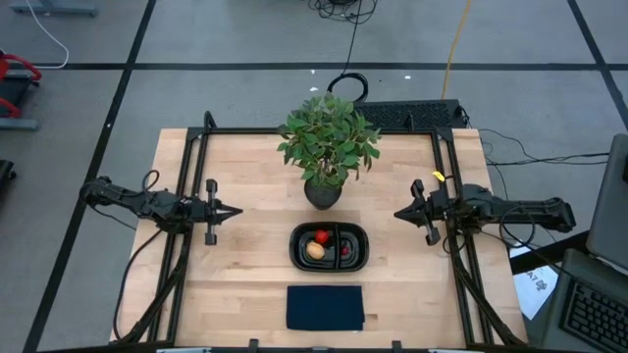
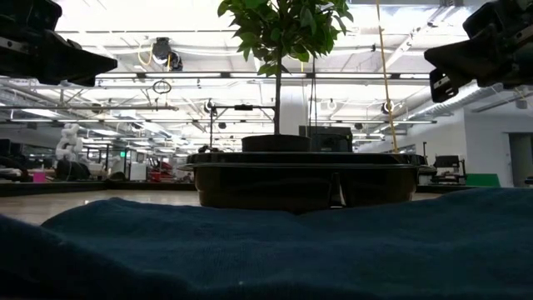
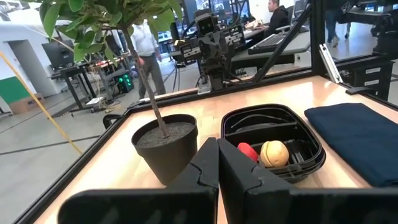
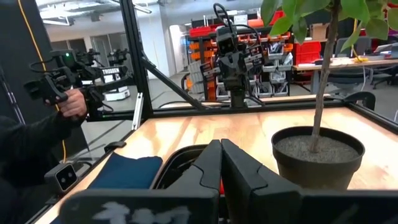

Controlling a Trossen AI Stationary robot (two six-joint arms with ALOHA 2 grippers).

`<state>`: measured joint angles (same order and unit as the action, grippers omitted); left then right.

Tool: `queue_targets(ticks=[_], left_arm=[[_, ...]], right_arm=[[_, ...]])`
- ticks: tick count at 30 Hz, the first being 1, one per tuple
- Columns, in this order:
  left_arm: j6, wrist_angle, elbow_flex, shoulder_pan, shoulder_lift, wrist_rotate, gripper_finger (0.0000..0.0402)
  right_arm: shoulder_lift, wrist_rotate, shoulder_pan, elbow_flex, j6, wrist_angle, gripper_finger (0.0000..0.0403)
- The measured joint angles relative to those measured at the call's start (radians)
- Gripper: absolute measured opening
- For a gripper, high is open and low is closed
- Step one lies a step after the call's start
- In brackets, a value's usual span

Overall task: Pick and placing Produce into tupperware
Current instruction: Return to Home Position

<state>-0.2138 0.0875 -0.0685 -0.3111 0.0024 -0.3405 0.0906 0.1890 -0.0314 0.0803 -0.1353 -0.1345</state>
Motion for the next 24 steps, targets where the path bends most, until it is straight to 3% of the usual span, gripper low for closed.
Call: queue_targets(ticks=[9,19,24], left_arm=[[0.001,0.0,0.0,0.0,0.0,-0.002,0.0],[0.003,0.033,0.0,0.0,0.0,-0.123,0.0],[0.004,0.036,0.0,0.017,0.0,-0.13,0.0]], right_arm=[[0.0,0.0,0.0,-0.013,-0.007,-0.012,0.0],[0.0,-0.033,0.0,-0.013,0.004,-0.009,0.0],[0.0,-0.035,0.0,-0.013,0.025,-0.005,0.0]])
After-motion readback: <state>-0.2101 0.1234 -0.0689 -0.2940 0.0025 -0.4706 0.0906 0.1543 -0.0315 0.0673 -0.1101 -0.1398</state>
